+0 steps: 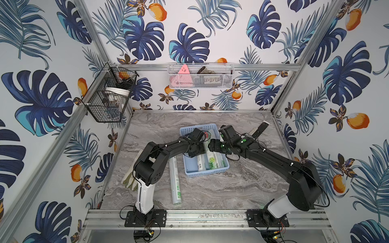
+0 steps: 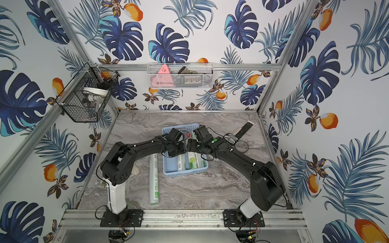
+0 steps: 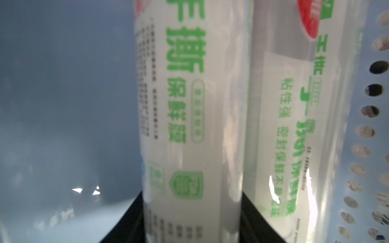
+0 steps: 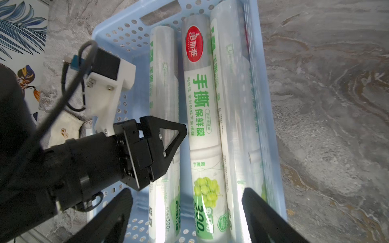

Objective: Put the plastic wrap into the basket
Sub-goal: Place the plastic wrap in the basket.

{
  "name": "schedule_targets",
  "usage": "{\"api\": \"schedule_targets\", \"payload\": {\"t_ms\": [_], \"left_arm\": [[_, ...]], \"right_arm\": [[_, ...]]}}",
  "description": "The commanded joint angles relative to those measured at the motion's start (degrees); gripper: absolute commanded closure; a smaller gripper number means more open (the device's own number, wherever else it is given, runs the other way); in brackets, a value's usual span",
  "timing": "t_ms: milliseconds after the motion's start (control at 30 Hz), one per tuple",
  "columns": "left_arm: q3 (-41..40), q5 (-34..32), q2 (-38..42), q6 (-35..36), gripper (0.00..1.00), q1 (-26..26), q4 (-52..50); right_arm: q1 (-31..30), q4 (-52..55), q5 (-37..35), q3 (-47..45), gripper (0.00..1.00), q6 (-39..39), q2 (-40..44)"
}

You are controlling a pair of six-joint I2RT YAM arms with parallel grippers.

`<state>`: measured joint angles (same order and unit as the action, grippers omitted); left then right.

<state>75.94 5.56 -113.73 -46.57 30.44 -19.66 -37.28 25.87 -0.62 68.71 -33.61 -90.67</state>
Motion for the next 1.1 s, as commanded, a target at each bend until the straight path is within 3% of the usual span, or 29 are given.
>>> {"api": "schedule_targets", "payload": {"t_ms": [0,533,1067], "left_arm": [[0.49,-0.02,0.05,0.40,0.62,-0.04,2.15],[-0.33,0.92,-0.20,-0.67,0.51,-0.11,3.69],[-0.97,1.21,1.40,-1.77,0.33,-0.11,3.76]], "right_arm": [[0.01,-0.30,1.06,0.54,0.14,-0.58,-1.60],[0.10,-0.12,0.38,0.31,0.14,-1.46,-4.72],[0.10,-0.28,0.31,-0.02,0.14,-1.09,-4.34]]}}
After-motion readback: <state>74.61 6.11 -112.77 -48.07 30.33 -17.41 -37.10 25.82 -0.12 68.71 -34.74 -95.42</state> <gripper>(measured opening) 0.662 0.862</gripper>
